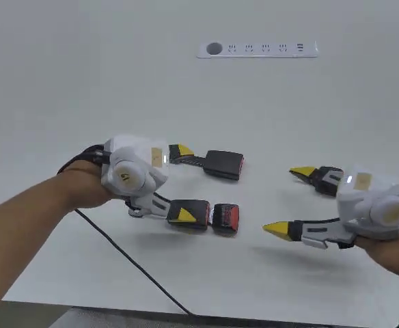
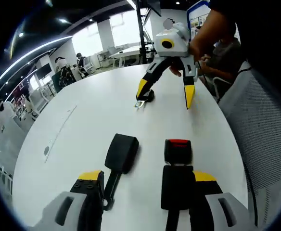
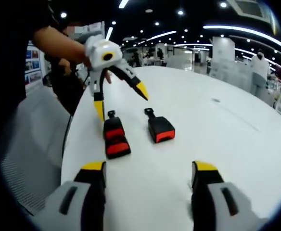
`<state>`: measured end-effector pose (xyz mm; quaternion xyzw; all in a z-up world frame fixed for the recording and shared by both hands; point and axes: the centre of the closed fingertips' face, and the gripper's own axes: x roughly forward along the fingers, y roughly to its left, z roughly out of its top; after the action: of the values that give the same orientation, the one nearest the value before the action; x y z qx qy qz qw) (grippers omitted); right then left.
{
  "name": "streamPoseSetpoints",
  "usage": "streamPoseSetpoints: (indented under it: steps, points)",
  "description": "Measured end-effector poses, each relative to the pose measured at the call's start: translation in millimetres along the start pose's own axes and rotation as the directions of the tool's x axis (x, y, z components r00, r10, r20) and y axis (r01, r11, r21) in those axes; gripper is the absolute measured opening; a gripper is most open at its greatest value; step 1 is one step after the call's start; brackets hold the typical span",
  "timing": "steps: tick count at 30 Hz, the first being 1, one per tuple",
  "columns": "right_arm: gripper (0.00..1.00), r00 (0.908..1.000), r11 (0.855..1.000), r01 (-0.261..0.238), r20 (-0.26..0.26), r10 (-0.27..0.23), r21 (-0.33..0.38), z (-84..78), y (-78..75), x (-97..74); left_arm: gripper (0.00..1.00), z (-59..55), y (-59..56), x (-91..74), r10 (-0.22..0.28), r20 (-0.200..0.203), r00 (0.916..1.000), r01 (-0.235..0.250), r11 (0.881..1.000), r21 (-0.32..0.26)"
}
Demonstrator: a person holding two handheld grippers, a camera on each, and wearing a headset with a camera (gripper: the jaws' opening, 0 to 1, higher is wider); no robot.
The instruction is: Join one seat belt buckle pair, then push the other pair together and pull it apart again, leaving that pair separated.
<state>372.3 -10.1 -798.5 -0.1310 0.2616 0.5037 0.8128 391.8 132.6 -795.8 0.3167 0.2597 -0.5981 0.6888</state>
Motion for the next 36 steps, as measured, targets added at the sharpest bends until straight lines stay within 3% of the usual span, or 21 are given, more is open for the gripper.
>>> streamPoseSetpoints:
  steps: [4,8,11,16,21,26,30,35,36]
  points:
    - [0.76,0.9985,0.999,0.04,-0.037,-0.04,0.002,-13.4,-30.5,-16.3,0.75,6.6,19.7,-2.5,0.007,-0.01,0.9999,-0.007,1.0,0.029]
    - [0.76,0.9964,0.998,0.058,-0.063,-0.058,0.007,-20.1,-52.9,-30.0,0.75,13.5,42.0,0.5,0.02,0.006,0.9998,-0.02,0.999,0.032]
    - [0.76,0.9954,0.998,0.059,-0.076,-0.058,0.015,-23.7,-62.5,-35.0,0.76,18.4,53.7,6.5,0.015,0.006,0.9999,-0.015,0.999,0.045]
    - [0.76,0.9908,1.0,0.009,-0.135,-0.006,0.02,-40.5,-68.6,-36.0,0.77,20.8,63.9,21.3,-0.008,0.008,0.9999,0.008,0.999,0.033]
    - [0.74,0.9836,0.999,-0.028,-0.177,0.034,0.035,-55.9,-67.8,-30.8,0.74,10.1,62.0,42.1,-0.055,-0.048,0.9973,0.058,0.996,0.068]
    - [0.67,0.9804,0.998,-0.052,-0.189,0.057,0.033,-60.1,-67.7,-27.8,0.71,5.3,61.8,58.4,-0.088,-0.067,0.9939,0.093,0.993,0.075]
    - [0.59,0.9717,0.997,-0.083,-0.221,0.082,0.007,-66.6,-68.4,-25.8,0.65,3.5,57.6,65.5,-0.119,-0.059,0.9912,0.122,0.991,0.051]
    - [0.51,0.9754,0.996,-0.087,-0.204,0.085,-0.003,-64.0,-73.7,-25.6,0.56,-6.6,51.9,69.2,-0.14,-0.092,0.9858,0.147,0.987,0.071]
    - [0.48,0.976,0.996,-0.09,-0.199,0.088,0.0,-64.0,-74.2,-25.6,0.52,-4.7,46.5,68.7,-0.168,-0.076,0.9829,0.172,0.984,0.04]
